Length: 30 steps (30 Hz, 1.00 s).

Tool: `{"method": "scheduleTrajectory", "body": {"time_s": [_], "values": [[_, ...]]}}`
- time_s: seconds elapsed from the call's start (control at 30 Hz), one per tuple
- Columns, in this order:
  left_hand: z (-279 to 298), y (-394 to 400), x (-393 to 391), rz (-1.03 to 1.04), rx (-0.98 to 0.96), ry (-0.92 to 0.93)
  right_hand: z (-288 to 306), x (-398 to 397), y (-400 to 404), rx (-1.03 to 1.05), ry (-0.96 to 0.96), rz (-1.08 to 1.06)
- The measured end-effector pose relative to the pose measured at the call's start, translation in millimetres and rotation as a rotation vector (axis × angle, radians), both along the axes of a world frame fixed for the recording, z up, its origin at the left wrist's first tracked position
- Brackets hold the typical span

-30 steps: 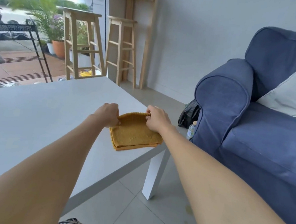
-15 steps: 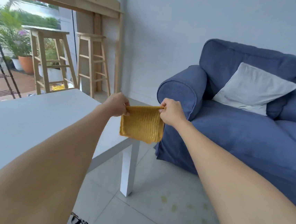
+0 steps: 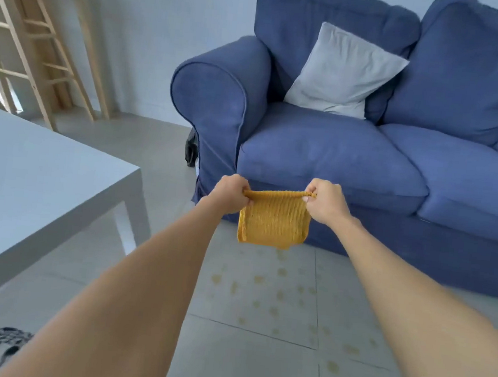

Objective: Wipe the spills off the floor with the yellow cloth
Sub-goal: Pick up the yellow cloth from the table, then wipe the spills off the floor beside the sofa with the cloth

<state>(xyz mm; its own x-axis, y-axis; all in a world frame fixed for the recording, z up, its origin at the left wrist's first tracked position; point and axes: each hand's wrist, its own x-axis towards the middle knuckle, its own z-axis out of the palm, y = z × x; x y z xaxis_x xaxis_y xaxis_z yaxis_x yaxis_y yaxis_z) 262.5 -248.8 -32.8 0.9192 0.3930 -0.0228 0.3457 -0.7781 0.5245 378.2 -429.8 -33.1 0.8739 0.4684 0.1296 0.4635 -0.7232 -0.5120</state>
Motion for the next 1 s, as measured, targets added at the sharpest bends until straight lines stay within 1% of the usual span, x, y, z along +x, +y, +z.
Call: {"method": "scheduleTrajectory", "body": {"time_s": [0.17, 0.3, 0.43, 0.57, 0.67, 0.8, 1.0], "values": [[-90, -18, 42, -0.051, -0.075, 0.117, -92, 31, -27, -0.074, 0.137, -0.078], [-164, -24, 66, -0.075, -0.113, 0.228, -168, 50, -33, -0.150, 0.219, -0.097], [-226, -20, 93, -0.108, -0.098, 0.316, -230, 70, -32, -0.233, 0.272, -0.086], [-279, -13, 122, -0.162, -0.069, 0.385, -285, 91, -28, -0.259, 0.306, -0.115], [-311, -3, 150, -0.167, -0.066, 0.386, -315, 113, -19, -0.268, 0.288, -0.133], [-341, 15, 191, -0.129, -0.069, 0.325, -343, 143, -3, -0.243, 0.211, -0.153], [-359, 29, 228, -0.059, -0.099, 0.220, -365, 175, 22, -0.209, 0.105, -0.210]]}}
